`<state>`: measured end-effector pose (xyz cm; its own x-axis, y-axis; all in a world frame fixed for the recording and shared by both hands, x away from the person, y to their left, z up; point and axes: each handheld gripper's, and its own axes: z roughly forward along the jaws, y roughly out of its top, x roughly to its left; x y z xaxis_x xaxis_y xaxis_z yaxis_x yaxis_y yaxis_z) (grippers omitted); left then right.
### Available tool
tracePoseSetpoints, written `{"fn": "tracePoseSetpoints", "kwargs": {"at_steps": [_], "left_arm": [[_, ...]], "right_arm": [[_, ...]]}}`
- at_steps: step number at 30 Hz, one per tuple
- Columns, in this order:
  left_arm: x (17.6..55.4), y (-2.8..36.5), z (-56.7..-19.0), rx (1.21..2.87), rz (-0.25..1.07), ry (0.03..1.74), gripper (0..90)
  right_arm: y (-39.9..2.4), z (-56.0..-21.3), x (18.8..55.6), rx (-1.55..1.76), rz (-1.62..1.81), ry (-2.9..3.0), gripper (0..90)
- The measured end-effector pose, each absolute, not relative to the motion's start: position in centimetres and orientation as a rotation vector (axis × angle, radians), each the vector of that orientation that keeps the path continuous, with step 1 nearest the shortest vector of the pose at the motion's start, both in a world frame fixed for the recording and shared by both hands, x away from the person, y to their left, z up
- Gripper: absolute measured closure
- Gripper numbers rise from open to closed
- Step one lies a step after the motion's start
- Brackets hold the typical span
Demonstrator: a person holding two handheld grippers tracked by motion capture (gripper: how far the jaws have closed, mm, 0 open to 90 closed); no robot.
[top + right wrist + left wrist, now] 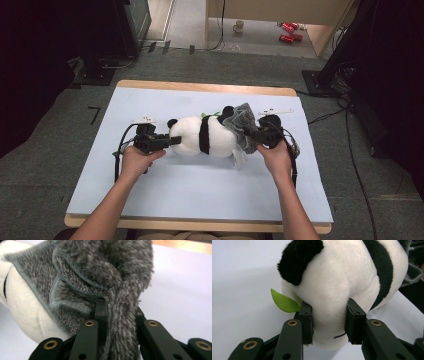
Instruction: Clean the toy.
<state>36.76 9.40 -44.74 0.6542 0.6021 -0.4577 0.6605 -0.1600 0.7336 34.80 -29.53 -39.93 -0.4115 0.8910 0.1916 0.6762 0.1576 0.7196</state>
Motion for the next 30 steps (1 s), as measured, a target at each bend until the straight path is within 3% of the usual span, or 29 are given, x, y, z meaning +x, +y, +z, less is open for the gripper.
{"fn": "tracePoseSetpoints", "kwargs": {"at_steps": [6,11,18,30], "left_arm": [[36.5,9.4,-44.3,1.871,-0.098,0.975,67.0],[36.3,9.7,-44.0,1.877,-0.132,0.967,68.3],[35.6,10.3,-43.9,1.877,-0.103,0.975,67.7],[35.6,10.5,-44.2,1.877,0.003,0.924,43.4]], "right_arm": [[-30.4,-36.6,33.7,1.490,1.262,2.092,75.6],[-28.8,-34.1,32.5,1.376,1.354,2.121,75.6],[-25.5,-34.9,32.2,1.270,1.283,2.301,75.3],[-25.6,-37.3,33.4,1.333,1.281,2.267,75.3]]}}
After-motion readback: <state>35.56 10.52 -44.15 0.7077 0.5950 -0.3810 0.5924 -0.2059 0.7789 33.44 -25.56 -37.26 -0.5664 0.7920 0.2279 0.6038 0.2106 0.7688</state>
